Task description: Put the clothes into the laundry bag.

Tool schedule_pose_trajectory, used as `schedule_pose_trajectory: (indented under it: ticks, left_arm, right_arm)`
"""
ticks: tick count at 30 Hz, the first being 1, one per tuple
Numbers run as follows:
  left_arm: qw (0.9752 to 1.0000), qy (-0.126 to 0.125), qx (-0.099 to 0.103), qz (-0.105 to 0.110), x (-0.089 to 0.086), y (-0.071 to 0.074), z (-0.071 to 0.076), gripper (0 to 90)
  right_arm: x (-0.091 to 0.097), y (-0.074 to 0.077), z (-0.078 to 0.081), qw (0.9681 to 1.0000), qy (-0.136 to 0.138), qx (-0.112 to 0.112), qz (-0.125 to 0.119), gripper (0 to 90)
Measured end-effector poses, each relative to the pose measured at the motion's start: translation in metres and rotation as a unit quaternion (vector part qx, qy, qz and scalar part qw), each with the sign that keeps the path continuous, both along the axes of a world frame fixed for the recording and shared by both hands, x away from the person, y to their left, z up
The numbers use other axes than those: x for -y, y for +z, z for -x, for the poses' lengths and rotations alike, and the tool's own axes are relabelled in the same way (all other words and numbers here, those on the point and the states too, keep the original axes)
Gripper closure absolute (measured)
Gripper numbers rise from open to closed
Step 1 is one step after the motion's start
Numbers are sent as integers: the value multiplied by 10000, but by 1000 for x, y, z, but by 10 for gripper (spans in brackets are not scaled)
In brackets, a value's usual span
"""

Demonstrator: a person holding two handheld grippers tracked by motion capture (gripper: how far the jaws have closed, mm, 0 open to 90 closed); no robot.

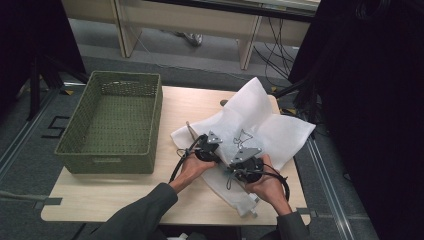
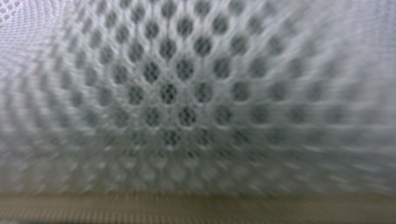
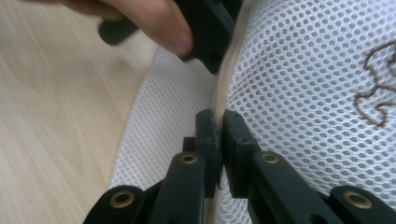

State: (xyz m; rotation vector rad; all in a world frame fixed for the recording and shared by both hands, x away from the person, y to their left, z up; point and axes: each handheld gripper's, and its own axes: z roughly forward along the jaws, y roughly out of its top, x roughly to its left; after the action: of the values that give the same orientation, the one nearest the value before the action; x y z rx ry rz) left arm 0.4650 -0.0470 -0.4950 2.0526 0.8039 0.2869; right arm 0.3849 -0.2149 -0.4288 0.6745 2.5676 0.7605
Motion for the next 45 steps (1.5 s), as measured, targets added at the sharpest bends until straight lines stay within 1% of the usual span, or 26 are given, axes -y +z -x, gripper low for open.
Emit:
schedule_pose_trajectory:
  ticks: [1, 3, 6, 7, 9, 11, 15, 17, 20, 21, 22, 24, 25, 26, 28, 30, 32, 33, 34, 35, 37, 39, 40, 42, 44, 45]
  left_arm:
    - [10000, -68, 25, -68, -4, 3, 3, 659]
    - [9999, -79, 49, -128, -10, 8, 9, 566]
    - [9993, -355, -1, -150, -23, 17, 22, 492]
    - [9992, -366, 39, -163, -25, 17, 25, 473]
    - [9985, -503, 10, -212, -29, 17, 32, 470]
    - [9974, -653, -14, -316, -25, 10, 38, 433]
    - [9974, -681, -92, -227, -18, 4, 40, 413]
    - [9964, -792, -114, -267, -14, 3, 43, 415]
    - [9958, -872, -148, -218, -7, 1, 46, 411]
    - [9959, -879, -168, -151, 0, -1, 48, 403]
    - [9959, -879, -168, -151, 0, -1, 48, 394]
    - [9947, -981, -71, -300, 3, -3, 47, 393]
    - [9951, -949, -81, -282, 5, -5, 46, 393]
    - [9963, -841, -81, -134, 8, -7, 47, 395]
    - [9970, -754, -138, -111, 10, -9, 47, 398]
    - [9968, -786, -134, -97, 10, -10, 44, 401]
    - [9954, -909, -154, -272, 6, -9, 42, 403]
    - [9934, -1051, -127, -451, 4, -7, 41, 403]
    - [9944, -984, -135, -367, 5, -7, 42, 403]
    - [9952, -926, -129, -300, 6, -8, 41, 404]
    - [9956, -887, -133, -285, 6, -7, 42, 404]
    - [9959, -850, -153, -262, 8, -8, 43, 397]
    - [9946, -969, -74, -364, 8, -8, 42, 397]
    - [9951, -908, -127, -377, 13, -11, 42, 393]
    - [9951, -901, -39, -409, 17, -11, 40, 404]
    - [9955, -860, 58, -392, 20, -12, 39, 499]
  right_arm:
    - [1, -1, 0, 9998, -106, -131, -73, 863]
    - [2, 0, -1, 9999, -78, -115, -91, 862]
    - [4, 0, -1, 9998, -90, -112, -118, 860]
    - [7, -1, -2, 9999, -51, -15, -115, 858]
    - [7, -1, -1, 9998, -86, -71, -147, 856]
    - [7, -2, 1, 9995, -196, -121, -201, 774]
    - [9, -3, 3, 9997, -120, 98, -190, 723]
    - [12, 3, 10, 9992, -332, 129, -166, 704]
    - [18, 6, 17, 9978, -492, 415, -159, 651]
    - [21, 8, 23, 9967, -658, 411, -256, 630]
    - [23, 9, 24, 9964, -622, 490, -296, 625]
    - [24, 9, 26, 9958, -692, 475, -377, 611]
    - [25, 10, 27, 9957, -699, 455, -410, 605]
    - [26, 11, 27, 9947, -688, 623, -448, 603]
    - [26, 14, 29, 9937, -708, 694, -529, 574]
    - [29, 17, 30, 9918, -726, 653, -825, 585]
    - [29, 18, 30, 9922, -725, 652, -783, 577]
    - [28, 19, 31, 9935, -750, 643, -573, 570]
    - [27, 17, 31, 9939, -748, 667, -459, 568]
    - [26, 15, 32, 9944, -809, 515, -448, 562]
    - [29, 2, 27, 9936, -1047, 389, -156, 539]
    - [31, -1, 24, 9940, -1024, 372, -112, 540]
    - [31, -4, 22, 9933, -1104, 324, -133, 556]
    - [32, -8, 16, 9941, -1023, 356, -8, 648]
    - [32, -10, 10, 9954, -920, 259, -67, 810]
    - [31, -9, 7, 9966, -771, 278, -30, 849]
